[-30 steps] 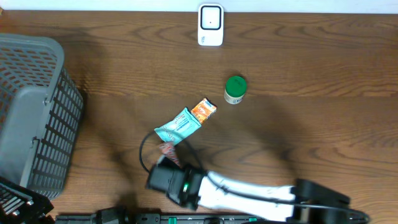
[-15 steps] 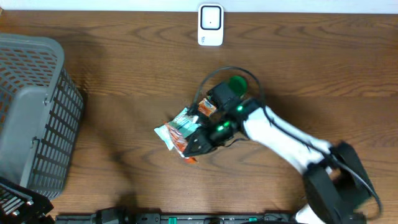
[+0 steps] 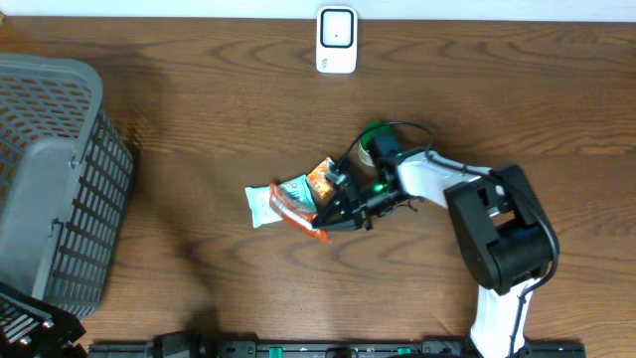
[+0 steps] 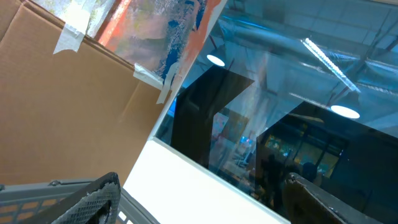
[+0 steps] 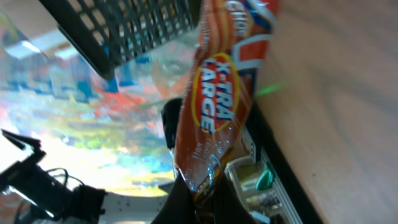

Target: Scan the item barcode

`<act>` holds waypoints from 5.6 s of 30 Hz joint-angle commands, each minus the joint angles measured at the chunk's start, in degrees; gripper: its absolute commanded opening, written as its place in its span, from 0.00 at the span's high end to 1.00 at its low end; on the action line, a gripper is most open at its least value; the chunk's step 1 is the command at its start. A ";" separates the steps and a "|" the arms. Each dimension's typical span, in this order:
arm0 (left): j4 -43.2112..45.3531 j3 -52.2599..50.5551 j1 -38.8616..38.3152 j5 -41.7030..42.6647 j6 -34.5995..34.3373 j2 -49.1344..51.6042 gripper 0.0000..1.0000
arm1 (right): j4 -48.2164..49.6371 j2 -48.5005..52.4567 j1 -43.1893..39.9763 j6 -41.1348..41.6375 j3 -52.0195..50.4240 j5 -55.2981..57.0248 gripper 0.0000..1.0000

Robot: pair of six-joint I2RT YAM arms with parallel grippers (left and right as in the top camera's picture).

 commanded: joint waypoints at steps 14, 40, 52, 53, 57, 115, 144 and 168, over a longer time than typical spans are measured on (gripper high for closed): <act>0.24 -0.09 -0.22 0.35 -0.52 -0.52 0.16 | -2.99 0.17 -13.16 9.84 -0.09 18.95 0.97; 0.55 -0.87 -0.22 0.35 -0.52 -0.52 0.16 | -38.21 -6.73 -8.55 -0.57 -1.01 12.07 0.99; 0.72 -0.87 -0.22 0.35 -0.55 -0.52 0.16 | -43.78 -5.14 -5.57 4.72 -1.60 23.96 0.99; 0.74 -0.87 -0.22 0.35 -0.55 -0.52 0.16 | -43.78 -4.98 -5.84 5.97 -1.79 24.68 0.99; 0.74 -0.87 -0.22 0.35 -0.52 -0.52 0.16 | -43.69 -4.92 -7.06 11.13 -2.95 26.95 0.98; 0.98 -2.51 -0.22 0.35 -0.52 -0.52 0.16 | -1.44 -6.60 4.63 -20.04 -2.47 42.03 0.99; 1.16 -2.54 -0.22 0.35 -0.52 -0.52 0.16 | -10.93 -19.26 4.76 -8.59 2.01 66.16 0.99; 1.18 -2.60 -0.22 0.35 -0.52 -0.52 0.16 | -15.39 -17.86 14.88 6.16 1.46 79.89 0.99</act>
